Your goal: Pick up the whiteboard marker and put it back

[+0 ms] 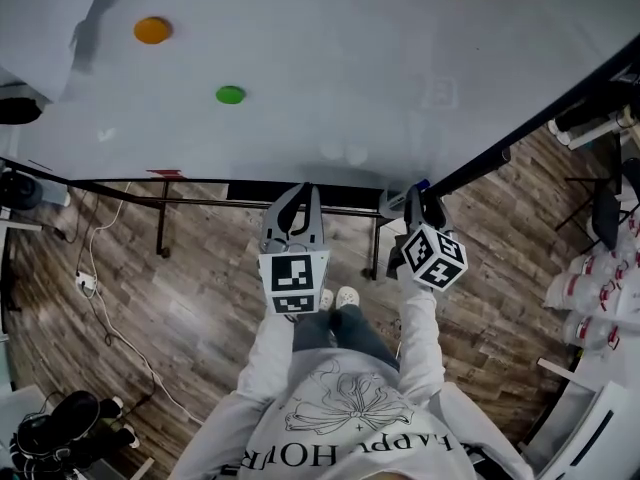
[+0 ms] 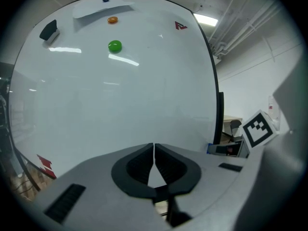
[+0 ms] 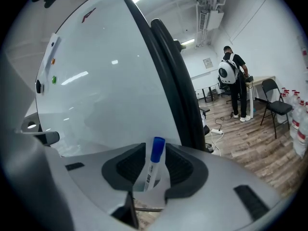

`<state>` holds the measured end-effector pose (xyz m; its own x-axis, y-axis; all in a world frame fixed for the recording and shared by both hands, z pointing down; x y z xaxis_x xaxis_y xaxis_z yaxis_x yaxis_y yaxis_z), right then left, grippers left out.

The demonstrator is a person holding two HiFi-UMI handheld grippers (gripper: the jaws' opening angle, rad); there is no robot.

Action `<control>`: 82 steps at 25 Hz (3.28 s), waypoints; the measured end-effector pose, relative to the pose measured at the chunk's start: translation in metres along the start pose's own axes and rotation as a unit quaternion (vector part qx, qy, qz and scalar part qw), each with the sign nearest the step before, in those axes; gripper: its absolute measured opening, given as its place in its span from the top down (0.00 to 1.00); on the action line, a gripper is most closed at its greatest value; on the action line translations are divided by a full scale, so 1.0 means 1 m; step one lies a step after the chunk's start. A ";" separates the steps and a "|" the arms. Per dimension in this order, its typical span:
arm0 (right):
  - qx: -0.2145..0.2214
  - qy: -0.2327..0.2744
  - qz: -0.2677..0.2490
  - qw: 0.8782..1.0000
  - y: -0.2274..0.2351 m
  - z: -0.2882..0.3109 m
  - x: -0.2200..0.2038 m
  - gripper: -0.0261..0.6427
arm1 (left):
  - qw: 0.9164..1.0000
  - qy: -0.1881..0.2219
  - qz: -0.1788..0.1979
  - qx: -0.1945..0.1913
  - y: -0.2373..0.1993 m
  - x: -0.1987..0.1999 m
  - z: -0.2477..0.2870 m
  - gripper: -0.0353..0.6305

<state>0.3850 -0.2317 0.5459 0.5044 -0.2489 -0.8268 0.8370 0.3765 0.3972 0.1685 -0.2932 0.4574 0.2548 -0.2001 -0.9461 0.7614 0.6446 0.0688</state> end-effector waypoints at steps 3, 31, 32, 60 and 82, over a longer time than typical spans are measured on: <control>0.002 -0.007 -0.010 1.000 -0.001 0.005 -0.001 0.78 | 1.000 -0.004 -0.002 0.008 -0.003 -0.003 0.000 0.93; 0.060 0.088 -0.095 0.990 -0.065 -0.052 0.072 0.87 | 0.999 0.036 -0.022 0.028 -0.020 0.023 -0.033 0.93; 0.063 0.097 -0.101 0.988 -0.070 -0.058 0.079 0.87 | 0.999 0.041 -0.020 0.027 -0.020 0.027 -0.035 0.93; 0.133 0.127 -0.142 0.973 -0.144 -0.093 0.103 0.87 | 0.991 0.102 -0.029 0.079 -0.055 0.066 -0.098 0.93; 0.209 -0.048 -0.296 0.931 -0.206 0.016 -0.043 0.87 | 0.981 0.017 -0.080 0.177 -0.135 -0.025 -0.116 0.93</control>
<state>0.1945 -0.3126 0.5060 -0.0711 -0.3880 -0.9189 0.9736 -0.2275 0.0207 -0.0100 -0.2902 0.4352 0.1003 -0.2486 -0.9634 0.9504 0.3103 0.0188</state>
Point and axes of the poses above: the fingertips, and each gripper's own axes: z forward along the fingers, y to its right, x out of its top, the point moved 1 cm from there along -z, backward along the fingers, and after that the axes turned 4 degrees about z, right-handed, at the moved point
